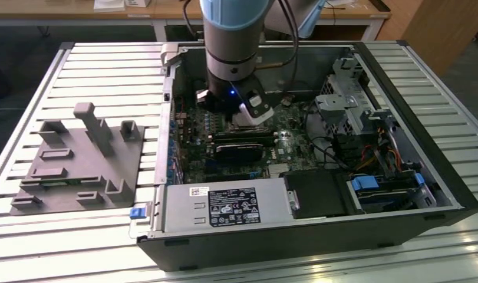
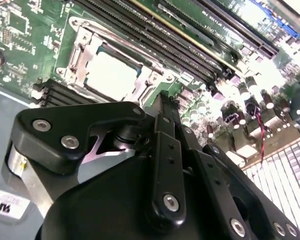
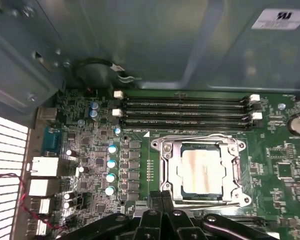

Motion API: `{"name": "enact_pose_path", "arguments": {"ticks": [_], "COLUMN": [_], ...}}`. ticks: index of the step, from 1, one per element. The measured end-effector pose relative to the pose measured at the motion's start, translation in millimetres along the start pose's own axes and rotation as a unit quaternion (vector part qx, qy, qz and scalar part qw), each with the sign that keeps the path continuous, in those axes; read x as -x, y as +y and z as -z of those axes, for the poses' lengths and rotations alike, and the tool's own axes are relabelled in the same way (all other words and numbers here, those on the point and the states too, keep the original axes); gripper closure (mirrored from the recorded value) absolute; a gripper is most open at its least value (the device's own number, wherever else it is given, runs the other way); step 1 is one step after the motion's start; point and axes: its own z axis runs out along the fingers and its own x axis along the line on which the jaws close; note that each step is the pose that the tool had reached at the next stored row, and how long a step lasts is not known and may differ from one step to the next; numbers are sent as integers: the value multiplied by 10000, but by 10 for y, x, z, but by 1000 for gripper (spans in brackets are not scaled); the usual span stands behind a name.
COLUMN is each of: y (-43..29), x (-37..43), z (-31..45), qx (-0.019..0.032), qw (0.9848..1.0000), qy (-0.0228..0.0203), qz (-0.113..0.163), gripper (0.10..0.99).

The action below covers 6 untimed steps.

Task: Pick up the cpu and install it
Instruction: 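Install the second cpu locking lever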

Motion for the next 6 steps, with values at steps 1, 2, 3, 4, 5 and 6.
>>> {"name": "enact_pose_path", "arguments": {"ticks": [1, 2, 3, 4, 5, 6], "y": [5, 8, 10, 13, 15, 16], "x": [0, 1, 1, 1, 1, 1], "z": [18, 31, 38, 45, 53, 57], "qx": [0, -1, -1, 0, 0, 0], "qw": [10000, 10000, 10000, 10000, 10000, 10000], "qy": [0, 1, 1, 0, 0, 0], "qz": [0, 0, 0, 0, 0, 0], "gripper": [980, 980, 980, 980, 980, 980]}}
